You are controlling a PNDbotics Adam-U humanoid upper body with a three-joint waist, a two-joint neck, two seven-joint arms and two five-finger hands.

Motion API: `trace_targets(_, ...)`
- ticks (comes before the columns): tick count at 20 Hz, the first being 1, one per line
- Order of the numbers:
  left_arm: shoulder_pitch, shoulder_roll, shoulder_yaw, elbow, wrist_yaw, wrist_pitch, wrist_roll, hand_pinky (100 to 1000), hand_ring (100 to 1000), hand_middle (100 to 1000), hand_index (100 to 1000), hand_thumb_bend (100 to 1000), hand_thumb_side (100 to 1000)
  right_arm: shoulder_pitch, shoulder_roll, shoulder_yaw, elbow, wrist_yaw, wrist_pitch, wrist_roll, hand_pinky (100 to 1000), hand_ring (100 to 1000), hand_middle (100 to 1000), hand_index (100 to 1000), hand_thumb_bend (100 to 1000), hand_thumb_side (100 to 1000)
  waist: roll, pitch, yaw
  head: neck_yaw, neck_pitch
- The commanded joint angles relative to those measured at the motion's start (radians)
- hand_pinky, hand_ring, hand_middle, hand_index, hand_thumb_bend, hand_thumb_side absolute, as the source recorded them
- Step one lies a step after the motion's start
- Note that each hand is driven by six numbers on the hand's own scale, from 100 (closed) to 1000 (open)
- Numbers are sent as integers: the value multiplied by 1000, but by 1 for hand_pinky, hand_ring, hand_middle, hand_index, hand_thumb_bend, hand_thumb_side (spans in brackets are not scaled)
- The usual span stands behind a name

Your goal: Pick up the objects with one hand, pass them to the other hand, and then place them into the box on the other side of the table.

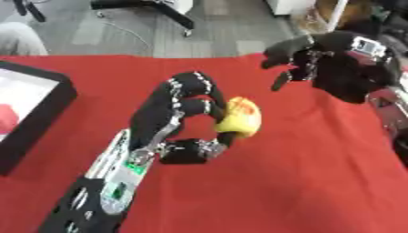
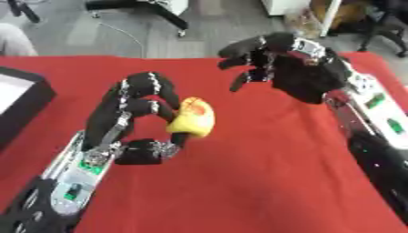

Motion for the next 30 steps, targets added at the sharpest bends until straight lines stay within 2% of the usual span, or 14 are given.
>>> trace_targets(1,13,43,54,9,-59,18,68,588,499,480,353,100,146,39,-64,-78,-41,-14,-63,-57,708,875,835,787,100,746,-6,-44,-7,25,4)
trace_targets(5,63,130,150,-11,-87,115,101,558,482,464,372,100,121,143,-56,-186,-93,11,-142,-156,722,863,823,788,100,660,-4,-57,-28,57,0)
trace_targets(8,108,232,244,-95,-65,217,12,539,474,451,371,100,100,212,-3,-252,-101,65,-218,-190,727,863,823,793,100,656,1,-63,-44,86,-7)
trace_targets(11,163,350,343,-209,15,348,-78,538,469,442,377,100,100,257,77,-284,-102,138,-239,-192,725,863,822,793,100,646,9,-69,-59,129,-15)
trace_targets(13,208,440,401,-271,44,430,-146,547,464,437,400,100,100,273,133,-290,-103,208,-236,-172,726,867,826,799,100,647,17,-74,-69,191,-23)
trace_targets(16,279,564,472,-291,37,523,-250,572,467,438,403,100,100,283,219,-285,-103,317,-212,-122,724,872,830,800,100,656,33,-83,-85,348,-36)
trace_targets(17,294,593,489,-279,34,546,-273,576,467,436,399,100,100,282,247,-284,-103,348,-196,-109,722,874,832,799,100,580,38,-86,-89,388,-38)
trace_targets(18,305,620,504,-255,33,568,-290,579,467,440,402,100,100,279,276,-283,-103,375,-175,-99,721,874,831,798,100,672,43,-89,-94,420,-40)
trace_targets(20,313,670,524,-185,27,598,-311,609,475,450,405,100,100,273,324,-281,-103,412,-131,-85,717,876,832,796,100,687,50,-93,-106,466,-42)
trace_targets(26,258,789,520,148,-37,617,-330,674,507,507,425,100,100,289,380,-268,-103,481,-90,-54,712,876,830,793,100,694,52,-99,-145,511,-55)
trace_targets(27,242,798,519,207,-44,616,-330,678,519,535,480,100,132,289,386,-266,-103,485,-86,-50,712,877,830,793,100,697,52,-99,-150,512,-55)
trace_targets(28,225,802,518,263,-45,616,-326,677,538,580,564,132,208,289,391,-263,-103,489,-82,-47,711,877,830,793,100,697,52,-99,-155,512,-55)
trace_targets(29,209,803,520,311,-38,617,-319,696,603,689,744,382,416,288,394,-261,-103,493,-78,-43,711,877,830,792,100,698,52,-98,-160,511,-57)
trace_targets(30,195,806,524,343,-24,616,-307,704,623,718,786,486,492,288,399,-258,-103,497,-76,-39,710,877,830,792,100,699,52,-97,-165,510,-59)
